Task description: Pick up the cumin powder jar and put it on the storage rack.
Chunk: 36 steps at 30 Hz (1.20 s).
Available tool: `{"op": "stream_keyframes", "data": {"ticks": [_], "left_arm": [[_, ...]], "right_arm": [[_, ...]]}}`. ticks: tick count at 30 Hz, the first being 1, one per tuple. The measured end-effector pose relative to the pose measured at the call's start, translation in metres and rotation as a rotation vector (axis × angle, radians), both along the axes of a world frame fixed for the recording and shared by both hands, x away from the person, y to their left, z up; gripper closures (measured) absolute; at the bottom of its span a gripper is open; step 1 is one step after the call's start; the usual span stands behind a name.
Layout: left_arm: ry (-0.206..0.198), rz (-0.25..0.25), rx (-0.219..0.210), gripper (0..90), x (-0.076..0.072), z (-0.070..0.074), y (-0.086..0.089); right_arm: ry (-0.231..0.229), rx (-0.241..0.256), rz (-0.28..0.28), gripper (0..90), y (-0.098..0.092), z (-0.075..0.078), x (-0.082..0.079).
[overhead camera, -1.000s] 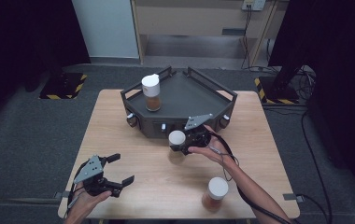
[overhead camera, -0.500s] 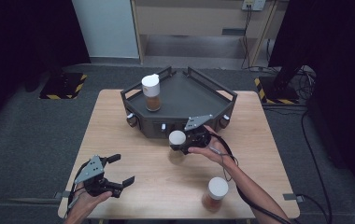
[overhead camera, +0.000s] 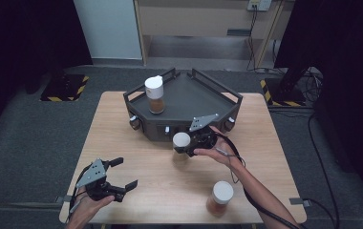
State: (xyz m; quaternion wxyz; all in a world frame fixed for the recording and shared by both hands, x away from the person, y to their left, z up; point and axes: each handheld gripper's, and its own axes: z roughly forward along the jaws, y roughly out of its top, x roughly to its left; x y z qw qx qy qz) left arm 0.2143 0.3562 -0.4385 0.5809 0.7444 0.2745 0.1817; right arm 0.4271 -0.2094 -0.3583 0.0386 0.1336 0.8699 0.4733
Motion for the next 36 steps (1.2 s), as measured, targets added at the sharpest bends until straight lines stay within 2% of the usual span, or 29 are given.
{"op": "stream_keyframes", "data": {"ticks": [15, 19, 29, 36], "left_arm": [[0.005, -0.004, 0.002, 0.9, 0.001, 0.0, 0.0], [0.005, -0.006, 0.003, 0.9, 0.001, 0.0, 0.0], [0.011, -0.008, 0.009, 0.8, 0.001, 0.001, -0.001], [0.013, -0.012, 0.009, 0.8, 0.002, 0.001, -0.001]], "right_arm": [[-0.005, 0.008, 0.029, 33.9, -0.006, 0.037, 0.006], [-0.005, -0.016, 0.037, 33.9, 0.0, 0.052, 0.009], [-0.002, -0.033, 0.069, 34.0, 0.006, 0.081, 0.016], [-0.014, -0.032, 0.06, 34.0, 0.008, 0.103, 0.018]]}}
